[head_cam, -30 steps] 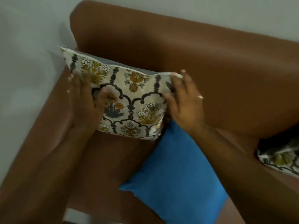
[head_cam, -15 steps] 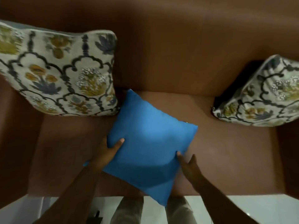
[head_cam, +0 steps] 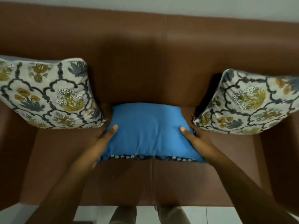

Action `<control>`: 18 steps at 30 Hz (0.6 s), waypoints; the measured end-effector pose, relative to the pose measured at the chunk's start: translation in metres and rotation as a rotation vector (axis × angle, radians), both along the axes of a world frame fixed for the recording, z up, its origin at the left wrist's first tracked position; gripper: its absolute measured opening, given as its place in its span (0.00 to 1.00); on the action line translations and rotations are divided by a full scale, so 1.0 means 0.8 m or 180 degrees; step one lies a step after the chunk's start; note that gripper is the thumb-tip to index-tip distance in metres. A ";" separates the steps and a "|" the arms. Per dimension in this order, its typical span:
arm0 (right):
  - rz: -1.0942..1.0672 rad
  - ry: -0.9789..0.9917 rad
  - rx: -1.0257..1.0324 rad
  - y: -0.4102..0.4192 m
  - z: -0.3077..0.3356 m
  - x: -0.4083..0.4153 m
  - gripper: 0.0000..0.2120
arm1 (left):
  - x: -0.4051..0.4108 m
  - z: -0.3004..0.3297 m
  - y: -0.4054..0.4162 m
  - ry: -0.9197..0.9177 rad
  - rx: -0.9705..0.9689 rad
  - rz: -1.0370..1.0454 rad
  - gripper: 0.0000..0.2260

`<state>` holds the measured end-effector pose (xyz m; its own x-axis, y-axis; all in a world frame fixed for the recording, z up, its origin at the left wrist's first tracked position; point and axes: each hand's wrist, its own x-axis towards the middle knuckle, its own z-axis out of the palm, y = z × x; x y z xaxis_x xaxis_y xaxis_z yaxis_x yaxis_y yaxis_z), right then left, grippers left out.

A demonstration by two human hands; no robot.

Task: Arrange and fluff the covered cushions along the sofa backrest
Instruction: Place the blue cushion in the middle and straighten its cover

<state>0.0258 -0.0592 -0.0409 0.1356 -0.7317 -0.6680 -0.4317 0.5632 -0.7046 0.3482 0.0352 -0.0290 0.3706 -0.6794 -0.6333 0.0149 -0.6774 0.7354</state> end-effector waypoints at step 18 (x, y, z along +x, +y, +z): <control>-0.0708 0.0728 -0.1716 -0.210 0.004 0.033 0.15 | 0.004 -0.008 -0.216 -0.0662 -0.0425 0.0858 0.45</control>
<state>0.0522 -0.2271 -0.0379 -0.1613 -0.9682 -0.1910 -0.5185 0.2478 -0.8184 0.3511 -0.1379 -0.0356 0.6592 -0.6113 -0.4379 0.0206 -0.5674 0.8232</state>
